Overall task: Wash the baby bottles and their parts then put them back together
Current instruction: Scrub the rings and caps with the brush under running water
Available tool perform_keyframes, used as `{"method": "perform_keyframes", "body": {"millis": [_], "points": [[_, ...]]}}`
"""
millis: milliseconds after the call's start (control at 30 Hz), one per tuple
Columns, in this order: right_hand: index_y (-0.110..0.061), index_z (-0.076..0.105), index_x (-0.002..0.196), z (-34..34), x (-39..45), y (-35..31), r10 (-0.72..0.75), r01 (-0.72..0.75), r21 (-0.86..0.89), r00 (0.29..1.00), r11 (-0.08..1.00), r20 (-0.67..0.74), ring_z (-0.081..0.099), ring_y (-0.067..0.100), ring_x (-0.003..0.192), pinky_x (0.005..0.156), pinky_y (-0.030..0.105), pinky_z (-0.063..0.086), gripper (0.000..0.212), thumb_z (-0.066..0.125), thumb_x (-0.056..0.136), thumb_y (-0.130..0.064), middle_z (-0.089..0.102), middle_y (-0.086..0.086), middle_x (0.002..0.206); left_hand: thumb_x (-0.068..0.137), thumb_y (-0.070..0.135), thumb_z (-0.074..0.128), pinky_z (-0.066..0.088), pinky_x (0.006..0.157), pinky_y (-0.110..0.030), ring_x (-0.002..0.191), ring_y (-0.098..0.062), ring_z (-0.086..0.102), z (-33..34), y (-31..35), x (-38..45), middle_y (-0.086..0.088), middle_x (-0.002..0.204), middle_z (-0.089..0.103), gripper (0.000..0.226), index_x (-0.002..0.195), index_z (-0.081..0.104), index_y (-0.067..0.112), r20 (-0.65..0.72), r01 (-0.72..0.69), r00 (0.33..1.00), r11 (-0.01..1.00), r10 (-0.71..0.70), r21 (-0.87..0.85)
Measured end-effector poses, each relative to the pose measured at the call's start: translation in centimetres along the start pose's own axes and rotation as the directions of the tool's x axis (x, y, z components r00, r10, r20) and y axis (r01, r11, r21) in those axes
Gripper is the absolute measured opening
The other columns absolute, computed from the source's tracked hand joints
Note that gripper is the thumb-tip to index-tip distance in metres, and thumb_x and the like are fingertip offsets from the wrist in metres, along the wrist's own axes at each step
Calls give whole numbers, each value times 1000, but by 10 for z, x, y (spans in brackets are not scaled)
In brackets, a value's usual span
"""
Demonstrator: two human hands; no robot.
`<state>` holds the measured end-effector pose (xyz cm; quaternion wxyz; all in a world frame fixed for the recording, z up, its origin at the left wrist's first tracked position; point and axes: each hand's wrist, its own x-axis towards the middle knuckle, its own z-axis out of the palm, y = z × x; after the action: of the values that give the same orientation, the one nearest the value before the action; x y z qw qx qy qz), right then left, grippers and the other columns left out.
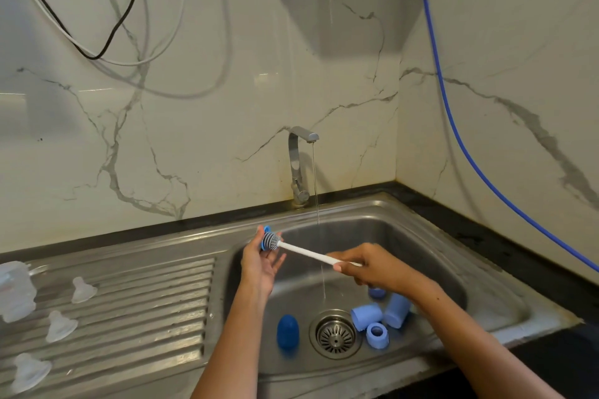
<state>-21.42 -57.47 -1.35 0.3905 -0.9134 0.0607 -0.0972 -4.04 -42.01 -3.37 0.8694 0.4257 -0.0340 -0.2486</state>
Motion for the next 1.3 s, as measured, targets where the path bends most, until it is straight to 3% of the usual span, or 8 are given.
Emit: {"method": "perform_keyframes", "body": {"millis": [167, 267, 367, 533, 600, 733, 900, 1300], "points": [[-30, 71, 105, -18, -3, 19, 76, -76, -15, 997, 997, -15, 52, 5, 54, 58, 20, 48, 15, 63, 92, -33, 68, -8, 69, 97, 32, 49, 37, 103, -48, 101, -24, 61, 0, -1, -2, -12, 105, 65, 36, 127, 50, 12, 0, 56, 998, 998, -56, -32], [-30, 73, 102, -28, -6, 31, 146, -154, -92, 986, 984, -82, 54, 4, 52, 54, 15, 45, 15, 62, 92, -33, 70, -5, 72, 97, 35, 48, 32, 109, -50, 121, -25, 53, -12, 8, -1, -14, 126, 59, 46, 138, 42, 14, -23, 47, 999, 998, -48, -53], [-24, 72, 106, -26, -6, 39, 207, -248, -229, 960, 941, -190, 64, 17, 73, 68, 29, 49, 24, 54, 96, -36, 67, 2, 76, 96, 35, 50, 32, 110, -49, 129, -27, 47, -15, 9, -2, -16, 135, 53, 50, 140, 40, 14, -27, 89, 996, 996, -89, -17], [-19, 71, 112, -23, -6, 46, 305, -368, -231, 914, 901, -269, 65, 25, 89, 83, 38, 53, 30, 50, 98, -34, 71, 10, 95, 86, 25, 68, 46, 96, -40, 103, -29, 56, 6, -9, -7, -20, 112, 53, 54, 130, 46, 2, -86, 207, 976, 975, -200, 83], [-18, 70, 114, -22, -4, 47, 321, -394, -217, 896, 893, -306, 65, 25, 90, 84, 38, 53, 30, 49, 98, -33, 70, 9, 98, 85, 19, 69, 48, 92, -35, 95, -27, 56, 19, -15, -6, -20, 106, 54, 52, 128, 47, -1, -117, 210, 972, 977, -206, 31], [-16, 69, 114, -20, -1, 49, 349, -424, -198, 879, 884, -325, 64, 25, 93, 84, 37, 52, 31, 48, 99, -32, 70, 10, 101, 91, 15, 63, 43, 105, -42, 123, -34, 51, 45, -31, 2, -24, 133, 51, 49, 131, 46, -6, -97, 255, 953, 936, -286, -243], [-18, 70, 113, -23, 2, 50, 371, -445, -199, 871, 873, -322, 64, 25, 94, 83, 36, 51, 30, 48, 98, -33, 70, 8, 102, 98, 15, 50, 37, 108, -49, 129, -39, 45, 64, -58, 21, -22, 139, 48, 35, 129, 47, -2, -36, 296, 934, 826, -355, -479], [-20, 69, 115, -23, 3, 49, 391, -458, -202, 871, 866, -298, 64, 23, 91, 80, 34, 50, 30, 48, 98, -34, 70, 7, 99, 99, 13, 48, 32, 112, -45, 130, -36, 45, 65, -66, 35, -22, 140, 48, 36, 132, 48, -1, 114, 340, 937, 784, -332, -520]]}}
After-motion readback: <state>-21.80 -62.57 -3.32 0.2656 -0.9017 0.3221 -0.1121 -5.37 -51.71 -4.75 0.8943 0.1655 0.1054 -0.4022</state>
